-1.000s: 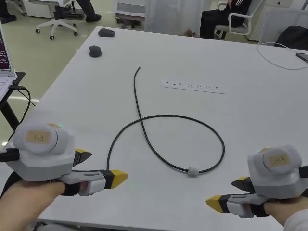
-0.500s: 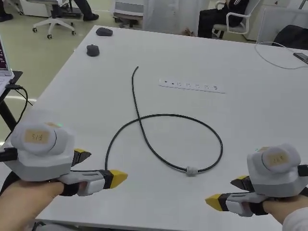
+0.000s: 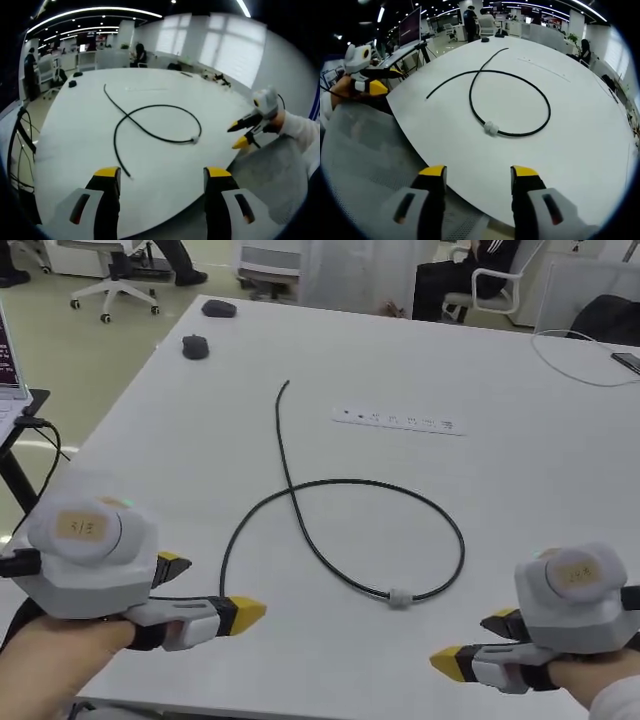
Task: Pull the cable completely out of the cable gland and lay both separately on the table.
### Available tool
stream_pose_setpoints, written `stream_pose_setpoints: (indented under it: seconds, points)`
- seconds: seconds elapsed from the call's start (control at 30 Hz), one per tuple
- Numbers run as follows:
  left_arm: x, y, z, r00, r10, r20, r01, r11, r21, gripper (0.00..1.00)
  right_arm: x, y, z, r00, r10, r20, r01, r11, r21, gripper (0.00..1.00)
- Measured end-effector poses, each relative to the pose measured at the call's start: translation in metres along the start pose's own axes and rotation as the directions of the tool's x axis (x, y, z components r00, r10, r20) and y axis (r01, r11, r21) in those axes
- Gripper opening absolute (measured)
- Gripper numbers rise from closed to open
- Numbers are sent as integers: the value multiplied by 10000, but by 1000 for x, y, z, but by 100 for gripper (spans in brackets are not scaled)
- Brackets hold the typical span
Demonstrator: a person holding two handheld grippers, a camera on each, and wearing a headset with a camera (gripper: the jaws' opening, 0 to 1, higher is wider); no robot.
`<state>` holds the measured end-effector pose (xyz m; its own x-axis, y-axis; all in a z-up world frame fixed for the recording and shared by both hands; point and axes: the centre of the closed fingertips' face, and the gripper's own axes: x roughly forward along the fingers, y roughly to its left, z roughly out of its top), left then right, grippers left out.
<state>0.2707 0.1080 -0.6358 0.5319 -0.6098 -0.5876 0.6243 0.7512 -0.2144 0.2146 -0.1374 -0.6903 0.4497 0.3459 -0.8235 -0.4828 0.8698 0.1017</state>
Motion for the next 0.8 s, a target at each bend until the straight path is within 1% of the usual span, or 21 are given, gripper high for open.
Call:
stream_pose_setpoints:
  seconds: [0.53, 0.63, 0.7, 0.8]
  points:
    - [-1, 0, 0, 10000, 39, -8, -39, 10000, -1, 67, 0, 4, 2, 9998, 183, 78, -183, 9998, 9, 46]
    - [-1, 2, 0, 10000, 74, 2, -74, 10000, -24, 67, 1, 4, 6, 9995, 266, 168, -265, 9996, -13, 46]
    - [-1, 1, 0, 10000, 73, 8, -73, 10000, -23, 67, 2, 3, 11, 9988, 349, 332, -349, 9994, -11, 45]
    - [-1, 1, 0, 10000, 82, -6, -82, 10000, 6, 67, 6, 6, 17, 9976, 591, 359, -591, 9983, -25, 43]
